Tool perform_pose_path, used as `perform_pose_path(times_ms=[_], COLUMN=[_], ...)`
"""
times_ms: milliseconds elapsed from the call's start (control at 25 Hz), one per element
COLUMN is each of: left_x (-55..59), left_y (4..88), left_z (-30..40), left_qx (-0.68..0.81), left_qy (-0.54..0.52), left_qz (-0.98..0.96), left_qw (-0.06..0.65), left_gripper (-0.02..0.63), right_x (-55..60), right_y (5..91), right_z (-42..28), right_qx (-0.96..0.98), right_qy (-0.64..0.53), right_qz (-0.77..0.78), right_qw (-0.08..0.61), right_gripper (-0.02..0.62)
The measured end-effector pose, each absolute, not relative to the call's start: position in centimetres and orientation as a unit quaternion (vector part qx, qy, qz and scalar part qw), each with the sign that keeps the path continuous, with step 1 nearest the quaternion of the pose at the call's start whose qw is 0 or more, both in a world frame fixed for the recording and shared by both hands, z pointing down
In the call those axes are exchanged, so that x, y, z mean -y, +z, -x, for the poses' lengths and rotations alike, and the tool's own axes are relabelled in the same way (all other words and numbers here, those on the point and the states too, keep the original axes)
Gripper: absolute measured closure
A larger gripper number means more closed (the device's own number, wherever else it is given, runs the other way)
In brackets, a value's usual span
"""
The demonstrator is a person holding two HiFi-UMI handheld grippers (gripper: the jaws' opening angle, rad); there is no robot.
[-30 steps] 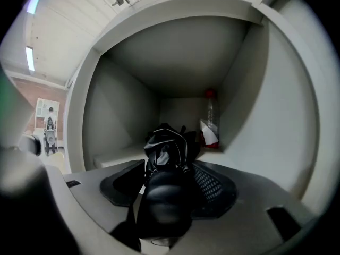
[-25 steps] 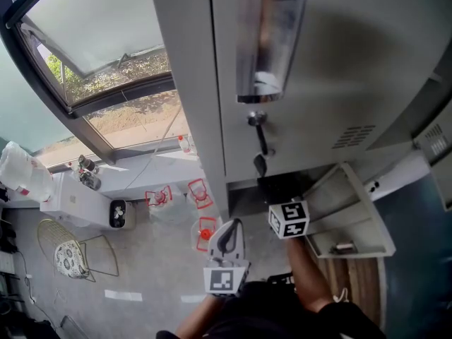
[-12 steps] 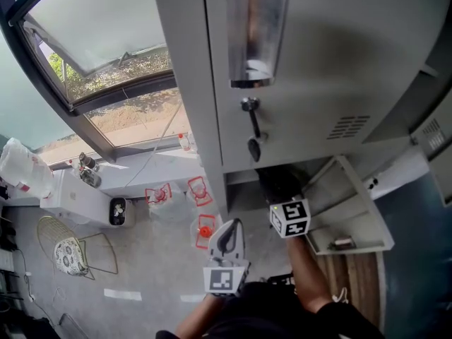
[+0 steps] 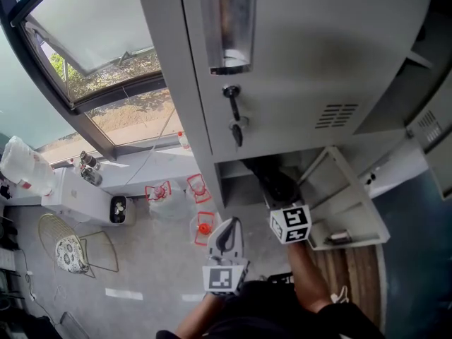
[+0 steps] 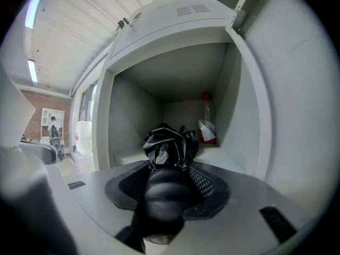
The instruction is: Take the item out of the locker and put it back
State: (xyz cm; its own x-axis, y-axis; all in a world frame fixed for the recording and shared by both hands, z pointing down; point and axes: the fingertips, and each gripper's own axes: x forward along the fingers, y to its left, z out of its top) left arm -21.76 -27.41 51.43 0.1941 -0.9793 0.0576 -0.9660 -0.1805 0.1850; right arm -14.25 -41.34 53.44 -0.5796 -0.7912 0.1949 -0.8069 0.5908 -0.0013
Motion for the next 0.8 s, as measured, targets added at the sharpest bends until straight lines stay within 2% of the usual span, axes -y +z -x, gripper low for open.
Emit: perform_pose_path(times_ms=[800], left_x=[23.8], left_y=[51.5], left_z=[18.4], left_qx=[0.648], left_qy=[-0.03], left_qz=[-0.756], left_qw=[0.089], left_gripper=[0.615], right_x=[35.0], right_y=[53.7], right_z=[10.3], right_qx=[0.9], right_qy=[0.055], right_qz=[-0.428], right_qw=[0.061], right_gripper=[0.42])
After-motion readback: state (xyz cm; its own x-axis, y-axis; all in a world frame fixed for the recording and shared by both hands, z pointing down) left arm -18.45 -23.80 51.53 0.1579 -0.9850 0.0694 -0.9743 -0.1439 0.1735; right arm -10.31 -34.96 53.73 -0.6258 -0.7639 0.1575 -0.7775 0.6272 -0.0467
